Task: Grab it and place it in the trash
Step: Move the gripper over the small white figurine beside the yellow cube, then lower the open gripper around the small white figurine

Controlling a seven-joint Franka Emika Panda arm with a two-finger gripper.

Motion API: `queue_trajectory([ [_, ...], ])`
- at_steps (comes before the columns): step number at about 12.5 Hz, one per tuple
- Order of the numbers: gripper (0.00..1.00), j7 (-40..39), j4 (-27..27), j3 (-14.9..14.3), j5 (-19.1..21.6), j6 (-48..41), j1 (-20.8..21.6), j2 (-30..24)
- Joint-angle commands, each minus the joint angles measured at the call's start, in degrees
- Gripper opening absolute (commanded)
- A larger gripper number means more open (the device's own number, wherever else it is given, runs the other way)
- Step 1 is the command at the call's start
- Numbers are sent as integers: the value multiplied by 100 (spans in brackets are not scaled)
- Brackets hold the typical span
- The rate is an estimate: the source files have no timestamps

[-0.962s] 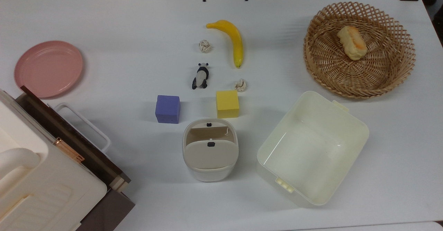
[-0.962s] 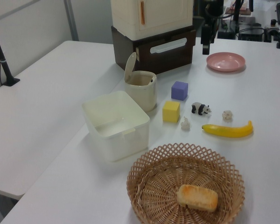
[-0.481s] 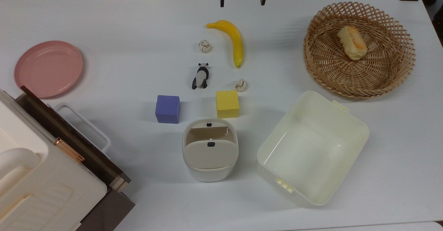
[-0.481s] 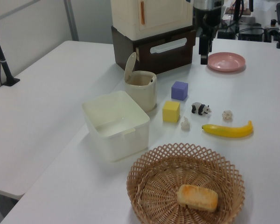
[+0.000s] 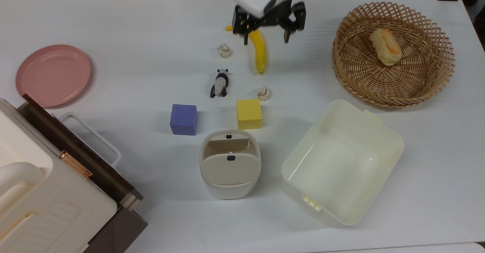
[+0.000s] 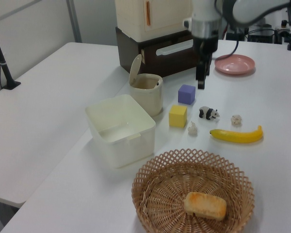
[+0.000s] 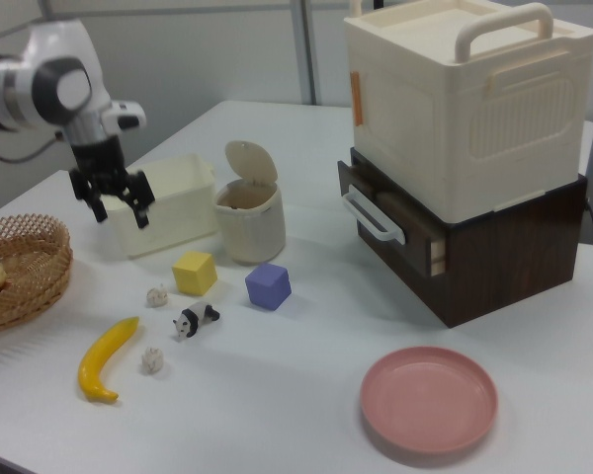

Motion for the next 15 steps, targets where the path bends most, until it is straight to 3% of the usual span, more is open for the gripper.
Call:
queue_trajectory([
  [1, 100, 24, -322, -37, 10, 500, -3, 185],
  [9, 100, 59, -541, -37, 1, 1511, 14, 1056],
  [15, 100, 86, -832, 103, -8, 2223, 15, 1303],
])
